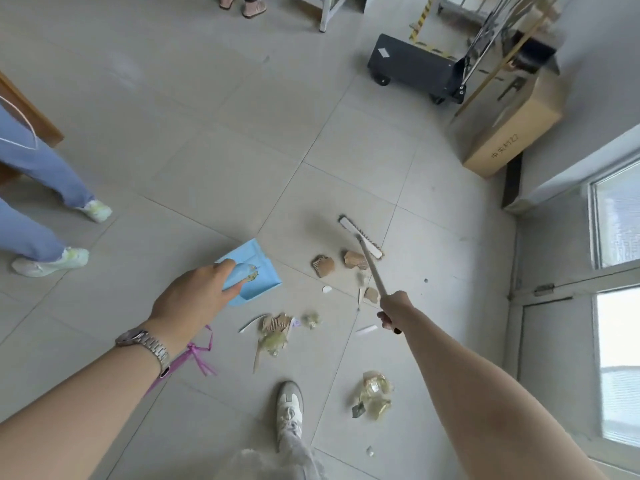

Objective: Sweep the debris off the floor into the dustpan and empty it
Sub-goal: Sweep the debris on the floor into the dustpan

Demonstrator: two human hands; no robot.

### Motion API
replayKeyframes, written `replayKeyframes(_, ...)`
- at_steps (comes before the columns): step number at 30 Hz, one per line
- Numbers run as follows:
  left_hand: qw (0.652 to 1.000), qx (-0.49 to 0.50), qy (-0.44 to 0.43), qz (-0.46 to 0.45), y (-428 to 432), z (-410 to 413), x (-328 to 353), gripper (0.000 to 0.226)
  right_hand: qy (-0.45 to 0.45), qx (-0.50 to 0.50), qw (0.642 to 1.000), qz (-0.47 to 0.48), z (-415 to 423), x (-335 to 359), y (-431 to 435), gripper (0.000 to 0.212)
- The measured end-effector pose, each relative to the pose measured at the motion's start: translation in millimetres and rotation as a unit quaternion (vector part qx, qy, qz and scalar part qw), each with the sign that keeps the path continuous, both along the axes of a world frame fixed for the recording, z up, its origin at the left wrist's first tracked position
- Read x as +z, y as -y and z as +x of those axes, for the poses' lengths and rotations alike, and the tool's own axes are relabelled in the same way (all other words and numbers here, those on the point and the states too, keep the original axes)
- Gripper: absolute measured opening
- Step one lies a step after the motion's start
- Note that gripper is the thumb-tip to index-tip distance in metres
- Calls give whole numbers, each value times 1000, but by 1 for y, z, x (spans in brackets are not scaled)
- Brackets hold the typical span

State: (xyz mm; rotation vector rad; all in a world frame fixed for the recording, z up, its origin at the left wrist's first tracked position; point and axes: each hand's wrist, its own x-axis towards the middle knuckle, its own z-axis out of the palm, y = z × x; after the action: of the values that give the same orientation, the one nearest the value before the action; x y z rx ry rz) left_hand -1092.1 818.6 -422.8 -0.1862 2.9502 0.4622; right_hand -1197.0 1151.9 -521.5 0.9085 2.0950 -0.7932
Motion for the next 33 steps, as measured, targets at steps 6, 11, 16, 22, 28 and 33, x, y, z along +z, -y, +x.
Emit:
replayKeyframes(6, 999, -48, -12, -23, -21, -57, -26, 23, 26, -43, 998, 30, -63, -39, -14, 13)
replayKeyframes(11, 998, -63, -3, -30, -21, -69, -36, 22, 74, -153, 985, 4, -75, -69, -1, 23)
replayKeyframes(16, 998, -56, -13, -12, 0, -68, -36, 22, 137, -221, 966, -13, -44, -71, 38, 34)
replayKeyframes(22, 997, -80, 12, 4, 39, -44, -34, 26, 177, -174, 969, -17, 24, -52, 104, 23)
replayKeyframes(28, 994, -112, 10, -2, 92, 4, -29, 25, 215, -133, 967, -43, 116, -59, 168, 33)
replayKeyframes(33, 991, -132, 4, -22, 126, 42, -19, 25, 229, -164, 958, -54, 192, -55, 205, 37)
